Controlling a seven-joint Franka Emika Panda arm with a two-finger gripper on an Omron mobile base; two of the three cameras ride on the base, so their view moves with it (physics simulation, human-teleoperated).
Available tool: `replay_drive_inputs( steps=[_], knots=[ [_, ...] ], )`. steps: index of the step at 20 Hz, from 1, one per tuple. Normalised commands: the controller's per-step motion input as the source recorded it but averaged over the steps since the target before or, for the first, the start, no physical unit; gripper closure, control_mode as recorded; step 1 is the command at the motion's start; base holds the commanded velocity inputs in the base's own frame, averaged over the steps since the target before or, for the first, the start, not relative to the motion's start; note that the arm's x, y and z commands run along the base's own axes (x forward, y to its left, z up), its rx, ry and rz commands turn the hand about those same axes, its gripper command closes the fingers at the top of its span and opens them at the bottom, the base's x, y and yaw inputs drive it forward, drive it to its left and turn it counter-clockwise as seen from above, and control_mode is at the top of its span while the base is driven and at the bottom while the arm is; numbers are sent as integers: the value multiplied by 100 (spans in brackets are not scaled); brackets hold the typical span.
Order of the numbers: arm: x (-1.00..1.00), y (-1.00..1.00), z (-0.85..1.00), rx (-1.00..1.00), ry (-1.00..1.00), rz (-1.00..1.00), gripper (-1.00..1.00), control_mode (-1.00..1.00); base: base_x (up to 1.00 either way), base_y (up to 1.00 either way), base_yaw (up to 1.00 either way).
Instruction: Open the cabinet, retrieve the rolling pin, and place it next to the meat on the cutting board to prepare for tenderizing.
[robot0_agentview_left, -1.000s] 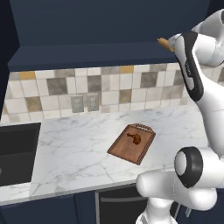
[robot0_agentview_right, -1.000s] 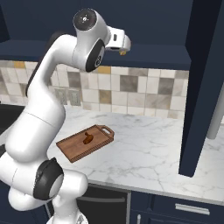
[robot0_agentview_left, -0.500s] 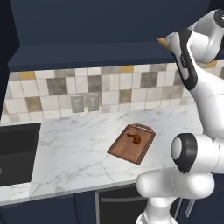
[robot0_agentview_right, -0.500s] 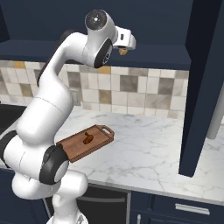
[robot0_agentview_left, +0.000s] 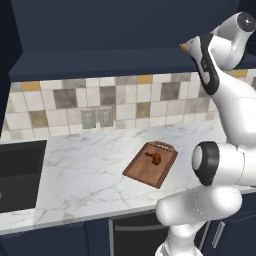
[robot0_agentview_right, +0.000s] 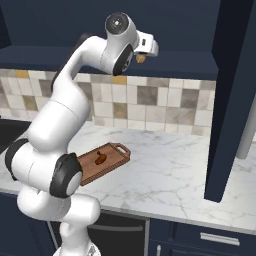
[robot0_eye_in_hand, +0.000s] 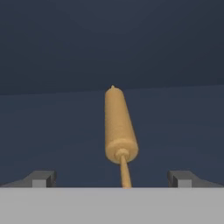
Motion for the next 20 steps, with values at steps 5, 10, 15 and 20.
replay_drive_inputs(
  steps=[5, 10, 15, 20],
  knots=[
    [32, 0, -9, 0, 0, 0, -100, -100, 0, 0, 0],
    [30, 0, -8, 0, 0, 0, -100, -100, 0, 0, 0],
    [26, 0, -10, 1, 1, 0, -100, -100, 0, 0, 0],
    [26, 0, -3, 3, 0, 0, -100, -100, 0, 0, 0]
  ],
)
